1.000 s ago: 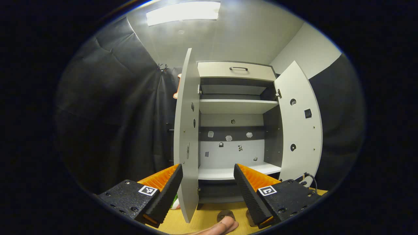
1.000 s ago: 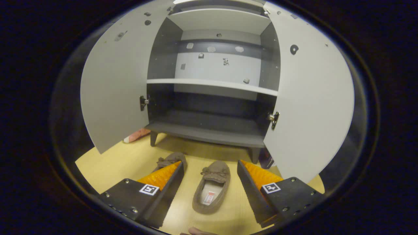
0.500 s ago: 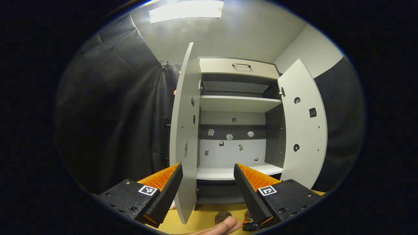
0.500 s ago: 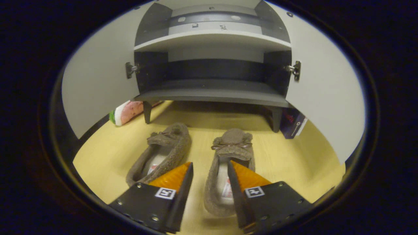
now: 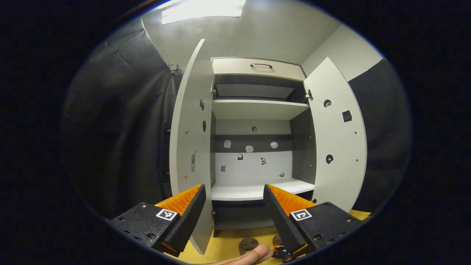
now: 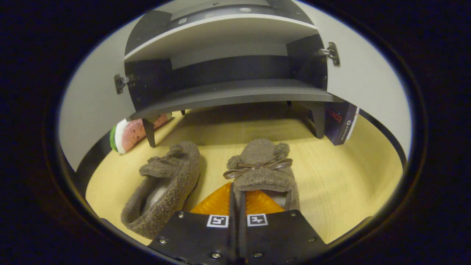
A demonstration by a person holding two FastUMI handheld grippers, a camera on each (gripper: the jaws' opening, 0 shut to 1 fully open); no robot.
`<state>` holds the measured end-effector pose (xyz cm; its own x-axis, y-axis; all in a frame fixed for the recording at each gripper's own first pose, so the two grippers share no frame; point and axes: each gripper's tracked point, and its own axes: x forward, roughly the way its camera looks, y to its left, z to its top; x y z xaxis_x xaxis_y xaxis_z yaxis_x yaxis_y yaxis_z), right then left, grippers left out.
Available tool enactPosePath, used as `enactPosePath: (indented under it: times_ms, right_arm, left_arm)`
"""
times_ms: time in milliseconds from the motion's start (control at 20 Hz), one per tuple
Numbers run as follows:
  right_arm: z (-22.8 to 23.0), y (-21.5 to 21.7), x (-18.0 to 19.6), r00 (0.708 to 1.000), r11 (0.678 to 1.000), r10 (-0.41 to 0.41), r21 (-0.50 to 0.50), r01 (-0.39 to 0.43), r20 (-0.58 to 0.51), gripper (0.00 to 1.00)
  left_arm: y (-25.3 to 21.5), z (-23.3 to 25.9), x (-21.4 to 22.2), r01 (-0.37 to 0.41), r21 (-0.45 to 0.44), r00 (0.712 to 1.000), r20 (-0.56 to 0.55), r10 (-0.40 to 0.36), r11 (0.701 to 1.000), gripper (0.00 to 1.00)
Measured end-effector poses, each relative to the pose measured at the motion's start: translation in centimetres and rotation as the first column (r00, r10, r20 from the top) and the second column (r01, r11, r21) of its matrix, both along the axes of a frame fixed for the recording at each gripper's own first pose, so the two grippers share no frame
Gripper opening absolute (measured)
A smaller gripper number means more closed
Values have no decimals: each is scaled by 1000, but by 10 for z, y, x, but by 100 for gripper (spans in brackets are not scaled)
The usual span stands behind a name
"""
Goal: Grab one shoe with the right hand and put it into the shoe cabinet, grab the other shoe with the left hand and put it into the shoe cabinet; then close the right door with the right hand and the left door with the left hand.
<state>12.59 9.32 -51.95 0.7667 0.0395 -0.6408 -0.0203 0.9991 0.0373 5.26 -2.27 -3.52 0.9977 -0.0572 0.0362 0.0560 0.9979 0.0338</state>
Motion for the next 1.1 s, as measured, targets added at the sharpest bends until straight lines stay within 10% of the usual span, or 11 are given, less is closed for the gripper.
enactPosePath:
  times_ms: [1100]
  right_arm:
    - [383, -32, 53, 890, 993, 84, -112, -37, 448, 4]
  left_arm:
    - [-8, -56, 48, 51, -32, 994, -98, -54, 998, 96]
